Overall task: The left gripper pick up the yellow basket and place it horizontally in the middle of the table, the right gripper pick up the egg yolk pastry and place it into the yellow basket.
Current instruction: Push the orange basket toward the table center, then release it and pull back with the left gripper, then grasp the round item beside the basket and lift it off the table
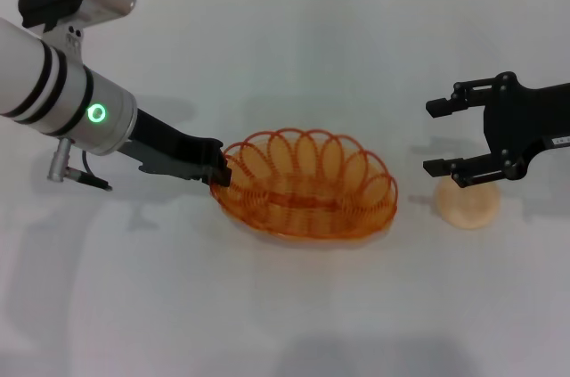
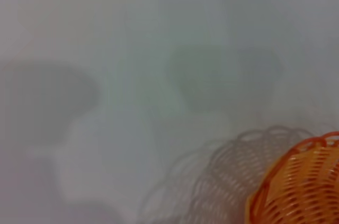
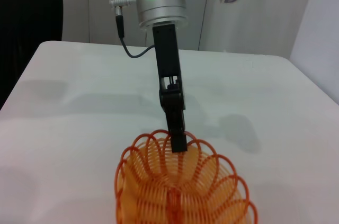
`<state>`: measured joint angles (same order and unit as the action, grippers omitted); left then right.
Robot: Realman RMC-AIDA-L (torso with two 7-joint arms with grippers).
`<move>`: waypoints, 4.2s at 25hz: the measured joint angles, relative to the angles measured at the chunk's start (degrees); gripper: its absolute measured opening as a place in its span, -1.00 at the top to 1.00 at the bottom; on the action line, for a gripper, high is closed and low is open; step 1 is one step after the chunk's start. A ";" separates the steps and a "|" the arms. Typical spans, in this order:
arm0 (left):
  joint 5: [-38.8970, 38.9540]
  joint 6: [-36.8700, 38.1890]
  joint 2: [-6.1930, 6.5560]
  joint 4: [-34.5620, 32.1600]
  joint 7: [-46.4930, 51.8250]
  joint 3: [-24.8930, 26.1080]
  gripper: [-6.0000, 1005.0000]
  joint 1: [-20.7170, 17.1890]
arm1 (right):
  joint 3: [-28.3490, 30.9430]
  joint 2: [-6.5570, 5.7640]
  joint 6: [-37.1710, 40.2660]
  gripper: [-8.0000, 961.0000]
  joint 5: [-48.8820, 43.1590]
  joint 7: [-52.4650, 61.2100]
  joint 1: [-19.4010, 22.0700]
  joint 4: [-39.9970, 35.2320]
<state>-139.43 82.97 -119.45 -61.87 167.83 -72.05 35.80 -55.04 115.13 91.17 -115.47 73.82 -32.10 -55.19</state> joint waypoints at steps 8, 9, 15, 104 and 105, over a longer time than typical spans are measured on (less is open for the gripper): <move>2.00 -0.22 0.16 -0.52 1.02 0.16 0.72 -0.35 | 0.03 0.00 -0.04 -0.46 -0.16 0.00 0.11 0.08; 2.28 -0.22 0.22 -0.53 1.04 0.21 0.61 -0.35 | 0.03 0.00 -0.05 -0.46 -0.17 0.00 0.26 0.08; -0.28 1.22 0.43 -1.77 0.92 0.28 0.04 -0.20 | 0.03 -0.05 -0.12 -0.45 -0.06 0.12 0.71 -0.27; 27.60 1.40 0.00 -11.93 -85.21 -6.44 -0.75 -25.41 | -9.41 -0.13 -1.67 -0.20 -27.27 26.99 -10.93 1.08; 27.60 1.40 0.02 -11.94 -85.21 -6.44 -0.75 -25.41 | -9.39 -0.14 -1.61 -0.16 -27.27 26.99 -10.96 1.10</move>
<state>-111.84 84.38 -119.43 -73.81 82.61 -78.49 10.39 -64.43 115.00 89.56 -142.74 100.81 -43.06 -54.09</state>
